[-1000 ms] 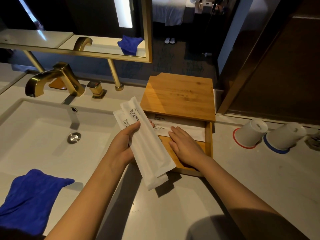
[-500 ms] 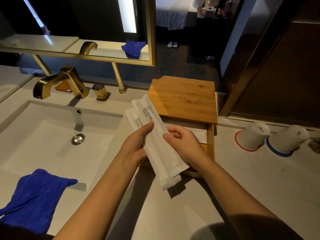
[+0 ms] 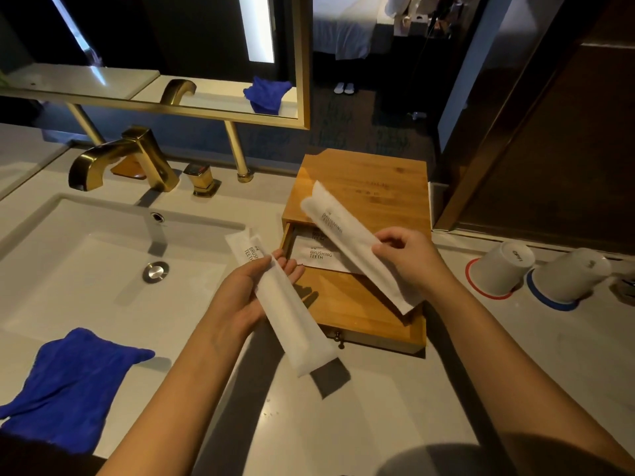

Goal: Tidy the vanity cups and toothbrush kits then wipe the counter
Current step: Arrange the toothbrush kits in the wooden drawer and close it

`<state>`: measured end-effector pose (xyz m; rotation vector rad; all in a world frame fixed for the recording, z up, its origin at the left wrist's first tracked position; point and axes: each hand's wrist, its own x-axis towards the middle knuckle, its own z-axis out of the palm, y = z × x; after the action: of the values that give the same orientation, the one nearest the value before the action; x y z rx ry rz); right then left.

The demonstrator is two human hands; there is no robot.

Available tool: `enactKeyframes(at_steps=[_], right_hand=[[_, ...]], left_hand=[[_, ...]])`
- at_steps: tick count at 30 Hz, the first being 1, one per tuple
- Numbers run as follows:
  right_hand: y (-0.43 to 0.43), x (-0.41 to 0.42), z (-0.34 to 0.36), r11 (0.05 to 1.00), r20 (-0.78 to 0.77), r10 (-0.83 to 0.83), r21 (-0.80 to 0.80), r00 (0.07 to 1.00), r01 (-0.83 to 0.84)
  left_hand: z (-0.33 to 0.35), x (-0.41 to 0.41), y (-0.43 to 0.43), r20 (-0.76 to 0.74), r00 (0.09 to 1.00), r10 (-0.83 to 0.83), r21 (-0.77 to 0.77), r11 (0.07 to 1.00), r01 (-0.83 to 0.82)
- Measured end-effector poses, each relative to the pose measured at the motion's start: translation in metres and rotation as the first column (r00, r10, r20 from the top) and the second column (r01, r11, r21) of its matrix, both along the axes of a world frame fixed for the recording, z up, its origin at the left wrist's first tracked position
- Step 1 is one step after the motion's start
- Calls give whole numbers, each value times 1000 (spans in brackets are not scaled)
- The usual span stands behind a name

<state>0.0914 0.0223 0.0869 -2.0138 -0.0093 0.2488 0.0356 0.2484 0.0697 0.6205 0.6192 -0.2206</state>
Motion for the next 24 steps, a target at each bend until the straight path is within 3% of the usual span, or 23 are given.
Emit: enactKeyframes(at_steps=[5, 9, 19, 24], right_hand=[[3, 1, -21, 886, -17, 248, -400, 969, -234], [13, 0, -36, 822, -78, 370, -436, 926, -365], [27, -2, -72, 866, 183, 107, -500, 977, -1], [31, -3, -79, 814, 248, 71, -574, 966, 87]], left_hand=[[-5, -3, 8, 25, 999, 47, 58, 997, -48], [-4, -3, 8, 39, 998, 46, 46, 998, -48], [-8, -2, 7, 30, 998, 61, 92, 994, -63], [-7, 1, 5, 29, 998, 50, 95, 994, -52]])
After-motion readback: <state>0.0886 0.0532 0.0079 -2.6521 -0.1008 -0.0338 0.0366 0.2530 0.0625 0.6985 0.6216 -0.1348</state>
